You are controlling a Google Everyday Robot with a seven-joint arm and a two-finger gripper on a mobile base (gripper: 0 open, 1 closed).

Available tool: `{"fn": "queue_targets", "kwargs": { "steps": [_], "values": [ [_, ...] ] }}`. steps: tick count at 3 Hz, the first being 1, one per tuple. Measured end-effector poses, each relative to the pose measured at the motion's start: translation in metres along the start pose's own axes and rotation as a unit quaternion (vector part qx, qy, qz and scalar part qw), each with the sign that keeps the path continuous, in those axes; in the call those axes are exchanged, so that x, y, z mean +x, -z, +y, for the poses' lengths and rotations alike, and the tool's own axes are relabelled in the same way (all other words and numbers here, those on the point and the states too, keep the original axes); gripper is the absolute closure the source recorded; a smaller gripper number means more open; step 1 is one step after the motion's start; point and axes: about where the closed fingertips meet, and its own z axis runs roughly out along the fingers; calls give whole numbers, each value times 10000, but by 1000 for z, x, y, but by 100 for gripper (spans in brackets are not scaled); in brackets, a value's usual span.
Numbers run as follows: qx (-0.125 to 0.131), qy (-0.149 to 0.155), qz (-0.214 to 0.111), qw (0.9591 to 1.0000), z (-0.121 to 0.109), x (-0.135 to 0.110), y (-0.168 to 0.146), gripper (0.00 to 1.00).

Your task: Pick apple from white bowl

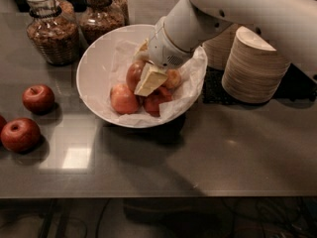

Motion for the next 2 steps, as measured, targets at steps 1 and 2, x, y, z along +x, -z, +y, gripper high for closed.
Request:
{"fn": "queue_targets", "kwargs": {
  "steps": [1,2],
  "values": [
    [-33,32,-22,10000,1,-4,2,100],
    [45,189,-197,9996,-6,-20,33,100]
  ]
}}
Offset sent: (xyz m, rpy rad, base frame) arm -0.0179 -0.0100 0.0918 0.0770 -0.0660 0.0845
